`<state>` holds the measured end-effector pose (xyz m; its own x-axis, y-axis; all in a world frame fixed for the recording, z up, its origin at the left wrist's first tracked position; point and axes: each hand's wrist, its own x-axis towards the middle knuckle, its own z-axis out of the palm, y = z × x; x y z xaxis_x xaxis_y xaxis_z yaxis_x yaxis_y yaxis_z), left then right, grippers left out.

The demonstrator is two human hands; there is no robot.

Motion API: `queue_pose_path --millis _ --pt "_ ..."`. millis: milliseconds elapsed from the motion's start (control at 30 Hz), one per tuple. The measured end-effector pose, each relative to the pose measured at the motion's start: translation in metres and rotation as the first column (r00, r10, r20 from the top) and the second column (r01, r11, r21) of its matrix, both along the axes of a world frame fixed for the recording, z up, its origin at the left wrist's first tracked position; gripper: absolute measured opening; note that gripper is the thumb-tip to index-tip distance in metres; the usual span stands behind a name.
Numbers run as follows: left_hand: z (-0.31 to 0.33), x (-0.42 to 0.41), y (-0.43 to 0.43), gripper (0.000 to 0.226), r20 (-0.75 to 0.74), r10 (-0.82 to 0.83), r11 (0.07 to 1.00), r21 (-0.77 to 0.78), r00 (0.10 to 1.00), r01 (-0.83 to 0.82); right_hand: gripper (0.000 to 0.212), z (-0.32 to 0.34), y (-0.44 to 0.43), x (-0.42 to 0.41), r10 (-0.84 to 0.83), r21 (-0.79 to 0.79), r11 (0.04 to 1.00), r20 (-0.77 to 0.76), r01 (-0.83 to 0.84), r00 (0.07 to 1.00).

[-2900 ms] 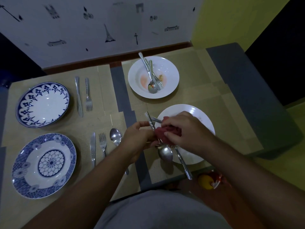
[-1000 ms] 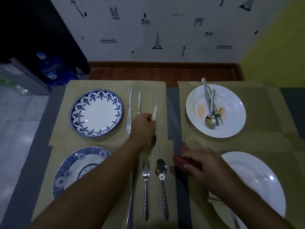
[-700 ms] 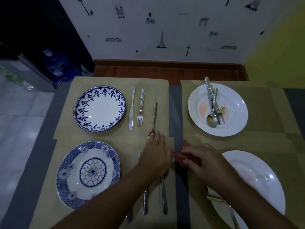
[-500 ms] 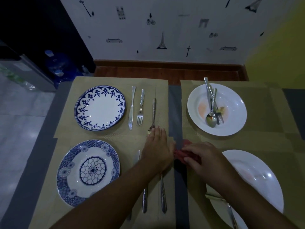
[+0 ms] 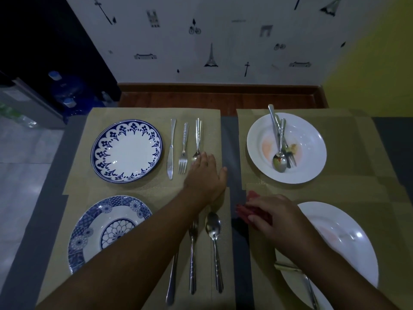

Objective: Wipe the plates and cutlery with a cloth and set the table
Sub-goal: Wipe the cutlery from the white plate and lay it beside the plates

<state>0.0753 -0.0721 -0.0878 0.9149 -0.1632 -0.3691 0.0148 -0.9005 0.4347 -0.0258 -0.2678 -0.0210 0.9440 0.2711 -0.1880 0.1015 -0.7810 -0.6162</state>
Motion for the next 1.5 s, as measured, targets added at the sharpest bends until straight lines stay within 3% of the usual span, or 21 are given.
queue_pose_path --millis 467,767,967,1367,1500 --pt "0.012 -0.022 -0.001 0.071 0.040 -0.016 1.000 -0.001 0.999 0.016 0.026 0.006 0.000 -0.007 -0.048 -0.023 0.999 0.049 0.049 0.998" --pt "0.036 -0.074 -0.027 0.071 0.027 -0.173 0.977 -0.122 0.985 0.175 0.028 0.025 -0.014 -0.036 -0.254 -0.063 0.963 0.095 0.261 0.962" --pt "0.044 -0.099 -0.035 0.072 0.070 -0.318 0.936 -0.139 0.946 0.325 0.032 0.049 -0.011 -0.053 -0.445 -0.026 0.887 0.219 0.461 0.868" --pt "0.046 -0.129 -0.059 0.069 0.135 -0.471 0.873 -0.067 0.871 0.483 0.014 0.041 -0.037 -0.074 -0.238 -0.209 0.932 0.262 0.296 0.935" --pt "0.045 -0.145 -0.075 0.073 0.122 -0.470 0.874 -0.074 0.874 0.480 0.019 0.036 -0.061 -0.078 -0.144 -0.224 0.953 0.252 0.202 0.957"
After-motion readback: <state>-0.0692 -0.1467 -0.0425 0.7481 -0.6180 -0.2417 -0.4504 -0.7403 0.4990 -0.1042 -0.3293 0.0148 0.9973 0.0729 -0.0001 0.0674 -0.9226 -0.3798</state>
